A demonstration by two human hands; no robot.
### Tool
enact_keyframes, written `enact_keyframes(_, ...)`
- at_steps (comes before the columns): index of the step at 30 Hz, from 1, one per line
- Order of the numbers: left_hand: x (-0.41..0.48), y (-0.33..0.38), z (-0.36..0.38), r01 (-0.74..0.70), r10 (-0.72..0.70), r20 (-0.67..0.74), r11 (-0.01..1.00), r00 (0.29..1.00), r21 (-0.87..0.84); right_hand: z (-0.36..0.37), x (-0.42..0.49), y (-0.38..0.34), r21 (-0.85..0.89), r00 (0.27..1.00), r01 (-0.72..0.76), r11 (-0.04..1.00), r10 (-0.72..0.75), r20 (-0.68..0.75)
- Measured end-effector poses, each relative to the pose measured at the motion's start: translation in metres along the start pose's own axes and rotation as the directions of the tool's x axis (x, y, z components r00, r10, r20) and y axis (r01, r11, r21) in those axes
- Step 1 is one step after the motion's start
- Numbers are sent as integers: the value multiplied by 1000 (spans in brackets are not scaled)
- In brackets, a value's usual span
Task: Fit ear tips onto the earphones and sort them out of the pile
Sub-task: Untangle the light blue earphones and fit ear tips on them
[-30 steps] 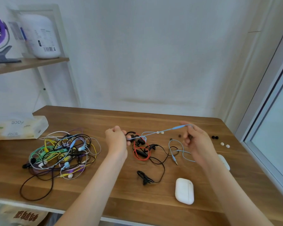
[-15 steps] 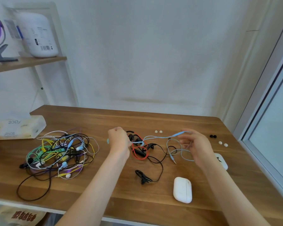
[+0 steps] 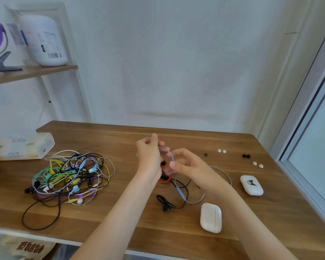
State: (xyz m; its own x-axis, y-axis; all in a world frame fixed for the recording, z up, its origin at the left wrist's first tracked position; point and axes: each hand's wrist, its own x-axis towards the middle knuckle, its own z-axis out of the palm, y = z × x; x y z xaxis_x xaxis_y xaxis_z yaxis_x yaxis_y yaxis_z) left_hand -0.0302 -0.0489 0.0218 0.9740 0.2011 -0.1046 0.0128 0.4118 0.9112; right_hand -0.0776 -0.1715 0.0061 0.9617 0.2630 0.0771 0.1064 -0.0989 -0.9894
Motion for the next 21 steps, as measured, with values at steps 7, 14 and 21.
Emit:
enact_keyframes(7,5,5,-13,119,-136,83,974,987,192,-11,4,12,73,996,31,997,-25,-82)
enact_keyframes(14,-11,17,-21,4,-219,279,793,935,609,-9,11,15,218,974,83,972,-33,-224)
enact_keyframes(21,-13,20,-29,-246,-122,527,781,841,574,-1,15,11,133,988,88,987,-69,-140)
